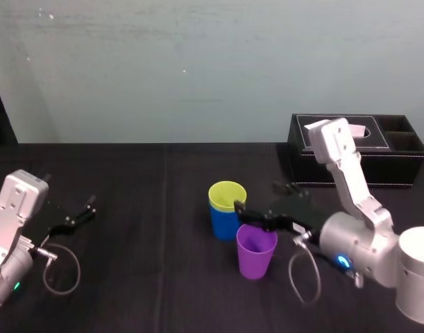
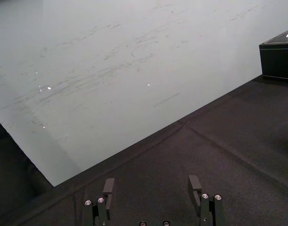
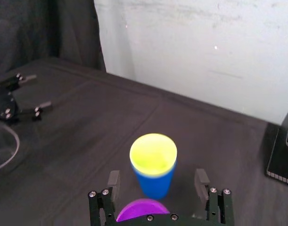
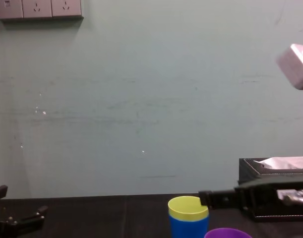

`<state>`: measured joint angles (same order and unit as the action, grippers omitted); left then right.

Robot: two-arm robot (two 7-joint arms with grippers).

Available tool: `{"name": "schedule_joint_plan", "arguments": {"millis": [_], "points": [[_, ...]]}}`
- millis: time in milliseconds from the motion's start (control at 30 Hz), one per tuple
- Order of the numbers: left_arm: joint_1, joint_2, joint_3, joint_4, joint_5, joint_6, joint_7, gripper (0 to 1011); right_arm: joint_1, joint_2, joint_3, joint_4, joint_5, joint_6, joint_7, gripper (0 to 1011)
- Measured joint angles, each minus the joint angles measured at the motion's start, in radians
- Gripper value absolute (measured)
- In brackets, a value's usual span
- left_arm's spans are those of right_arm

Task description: Stack the three plastic cups sequentially using one hand.

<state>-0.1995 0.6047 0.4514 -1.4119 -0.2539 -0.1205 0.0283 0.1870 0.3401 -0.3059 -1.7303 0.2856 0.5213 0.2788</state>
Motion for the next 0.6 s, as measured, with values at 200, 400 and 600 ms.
{"name": "schedule_joint_plan", "arguments": {"millis": [200, 400, 600], "points": [[0.000, 0.000, 0.000, 0.000, 0.000, 0.000, 0.000, 1000, -0.064, 0.038, 0.018, -0.077, 0.016, 0.048, -0.002, 1003], [0.000, 0.000, 0.000, 0.000, 0.000, 0.000, 0.000, 1000, -0.131, 0.071, 0.034, -0.136, 0.023, 0.078, -0.011, 1003], [0.000, 0.000, 0.000, 0.000, 0.000, 0.000, 0.000, 1000, -0.182, 0.092, 0.042, -0.170, 0.012, 0.078, -0.023, 1003]]}}
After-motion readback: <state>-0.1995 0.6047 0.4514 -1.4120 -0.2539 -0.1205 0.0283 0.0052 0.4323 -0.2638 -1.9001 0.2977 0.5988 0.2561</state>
